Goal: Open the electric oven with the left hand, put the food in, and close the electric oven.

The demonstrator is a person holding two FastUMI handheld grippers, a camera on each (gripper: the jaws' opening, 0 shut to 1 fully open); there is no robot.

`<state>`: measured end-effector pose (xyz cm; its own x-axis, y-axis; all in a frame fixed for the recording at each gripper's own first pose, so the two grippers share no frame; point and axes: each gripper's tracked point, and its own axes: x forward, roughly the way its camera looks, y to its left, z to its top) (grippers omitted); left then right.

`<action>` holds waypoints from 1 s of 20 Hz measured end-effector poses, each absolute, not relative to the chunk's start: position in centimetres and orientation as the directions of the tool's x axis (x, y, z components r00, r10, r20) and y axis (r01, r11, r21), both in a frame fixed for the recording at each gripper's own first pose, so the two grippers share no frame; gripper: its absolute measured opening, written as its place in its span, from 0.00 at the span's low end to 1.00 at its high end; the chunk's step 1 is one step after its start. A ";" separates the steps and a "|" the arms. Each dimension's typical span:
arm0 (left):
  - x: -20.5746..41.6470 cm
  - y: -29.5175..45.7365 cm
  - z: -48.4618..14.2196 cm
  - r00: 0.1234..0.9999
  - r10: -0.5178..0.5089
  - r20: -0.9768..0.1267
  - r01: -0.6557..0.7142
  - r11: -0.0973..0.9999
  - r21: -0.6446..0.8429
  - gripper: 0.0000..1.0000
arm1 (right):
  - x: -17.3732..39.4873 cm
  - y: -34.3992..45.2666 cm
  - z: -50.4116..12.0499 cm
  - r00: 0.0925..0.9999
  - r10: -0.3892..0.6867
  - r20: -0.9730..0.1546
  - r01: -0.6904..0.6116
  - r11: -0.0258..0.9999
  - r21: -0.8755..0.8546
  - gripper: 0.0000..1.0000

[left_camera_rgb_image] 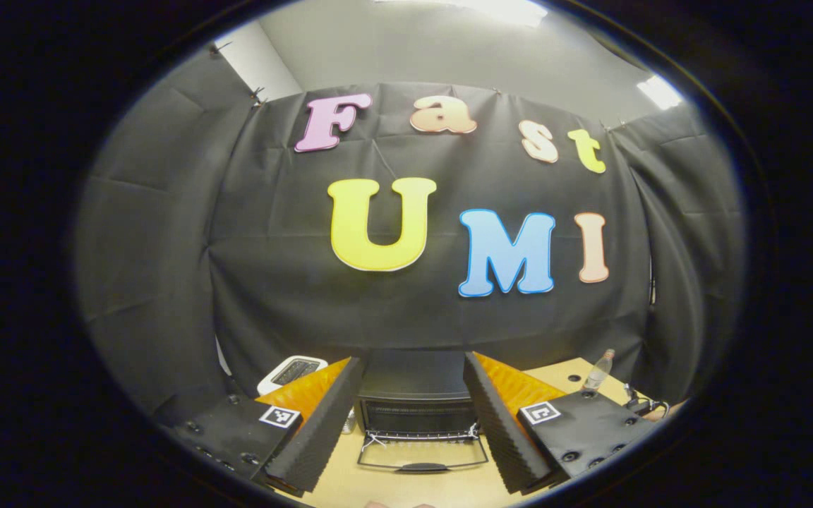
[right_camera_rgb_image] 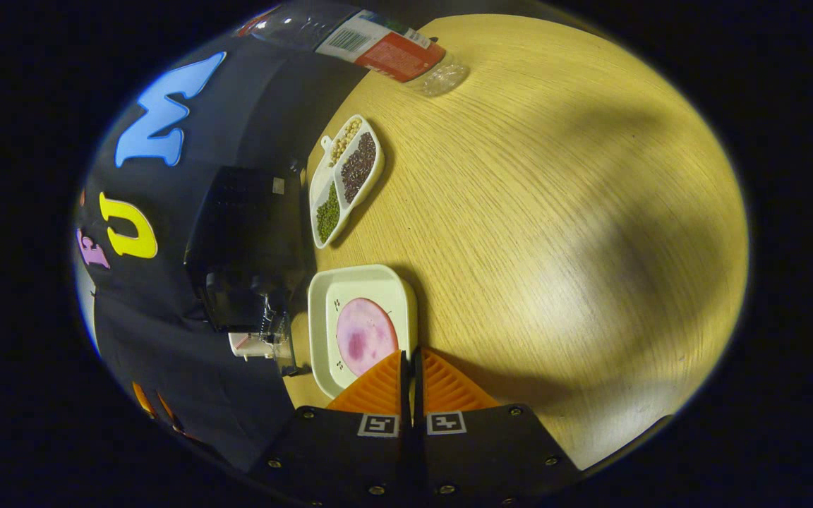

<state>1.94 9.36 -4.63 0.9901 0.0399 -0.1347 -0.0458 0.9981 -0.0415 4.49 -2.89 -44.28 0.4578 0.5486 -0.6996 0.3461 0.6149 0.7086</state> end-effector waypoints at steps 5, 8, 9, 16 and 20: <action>2.1 9.2 -3.4 0.995 0.009 -0.100 -0.014 0.999 -0.048 1.00 | 3.0 -1.6 -39.9 0.527 0.495 -0.691 0.340 0.622 0.705 0.00; 2.2 10.5 -3.3 0.997 0.002 -0.078 -0.005 0.999 -0.051 1.00 | 2.0 1.4 -37.8 0.551 0.444 -0.706 0.370 0.628 0.684 0.00; 2.3 11.1 -3.4 0.997 0.000 -0.075 -0.004 0.999 -0.049 1.00 | 1.7 2.7 -37.1 0.561 0.434 -0.705 0.375 0.626 0.684 0.00; 1.8 16.7 -5.0 0.996 -0.042 -0.081 0.034 0.995 -0.092 1.00 | 3.2 15.8 -35.3 0.600 0.421 -0.680 0.412 0.566 0.714 0.00; 0.8 20.3 -6.1 0.995 -0.029 -0.098 0.018 0.995 -0.102 1.00 | 7.0 21.5 -35.9 0.639 0.349 -0.686 0.494 0.497 0.713 0.00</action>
